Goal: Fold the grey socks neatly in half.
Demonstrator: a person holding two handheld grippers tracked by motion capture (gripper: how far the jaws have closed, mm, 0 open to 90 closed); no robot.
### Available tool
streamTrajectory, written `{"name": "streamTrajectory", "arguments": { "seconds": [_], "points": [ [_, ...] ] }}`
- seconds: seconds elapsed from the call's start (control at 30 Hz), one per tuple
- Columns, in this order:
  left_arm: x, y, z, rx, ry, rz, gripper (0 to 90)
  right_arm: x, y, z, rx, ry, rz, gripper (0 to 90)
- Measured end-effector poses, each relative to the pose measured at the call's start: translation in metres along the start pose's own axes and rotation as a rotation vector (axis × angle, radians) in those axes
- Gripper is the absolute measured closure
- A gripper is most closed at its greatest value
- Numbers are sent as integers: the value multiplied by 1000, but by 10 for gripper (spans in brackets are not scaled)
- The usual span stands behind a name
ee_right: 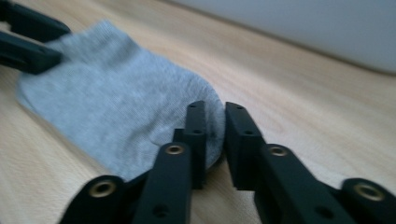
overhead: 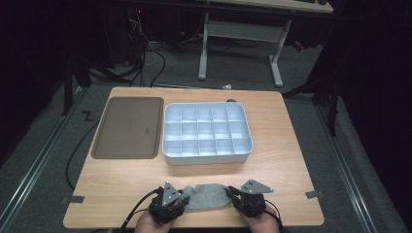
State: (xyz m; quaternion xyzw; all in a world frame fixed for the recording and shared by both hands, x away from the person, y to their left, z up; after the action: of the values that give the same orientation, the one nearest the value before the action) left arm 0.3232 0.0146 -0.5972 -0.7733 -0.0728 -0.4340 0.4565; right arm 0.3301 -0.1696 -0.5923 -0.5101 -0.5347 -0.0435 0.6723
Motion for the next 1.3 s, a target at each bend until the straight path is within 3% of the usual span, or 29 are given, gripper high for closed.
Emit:
{"name": "streamTrajectory", "arguments": {
  "seconds": [0.1, 0.2, 0.3, 0.4, 0.53, 0.63, 0.83, 0.97, 1.13, 1.3],
  "points": [
    [0, -1, 1, -4, -24, 2, 586, -2, 3, -1, 15, 16, 15, 761],
    [-4, -6, 0, -42, -128, 7, 505, -4, 4, 0, 29, 40, 28, 763],
    [-5, -7, -1, -49, -160, 4, 487, -4, 4, 1, 30, 36, 28, 774],
    [-8, -8, -5, -22, -153, -10, 493, -5, 2, 4, 23, 19, 34, 776],
    [-10, -9, -11, -38, -160, 0, 582, -6, 1, 6, 16, 9, 37, 775],
    [-12, -10, -14, -21, -132, -5, 622, -7, -1, 7, 11, 2, 35, 774],
    [-15, -10, -16, -79, -168, -9, 800, -9, -4, 7, 1, -2, 37, 775],
    [-15, -10, -15, -89, -186, -20, 821, -9, -4, 7, 1, -2, 34, 776],
    [-5, -18, -6, -60, -188, -90, 830, -9, -4, 8, -9, -21, 27, 785],
    [-3, -17, 1, -38, -193, -93, 831, -6, -1, 9, -5, -27, 28, 787]
  ]
}}
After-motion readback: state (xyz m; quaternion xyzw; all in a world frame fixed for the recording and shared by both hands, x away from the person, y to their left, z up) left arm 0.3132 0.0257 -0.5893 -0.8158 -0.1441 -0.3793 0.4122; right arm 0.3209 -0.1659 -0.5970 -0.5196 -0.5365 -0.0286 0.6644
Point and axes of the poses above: each handheld gripper's, and its own axes: y roughly forward along the jaws, x roughly out of its top, z roughly to its left, the point moved 10 cm from there along y, roughly forward along the jaws, and after that the axes turned 11 degrees about -y, right-handed, at the moved point
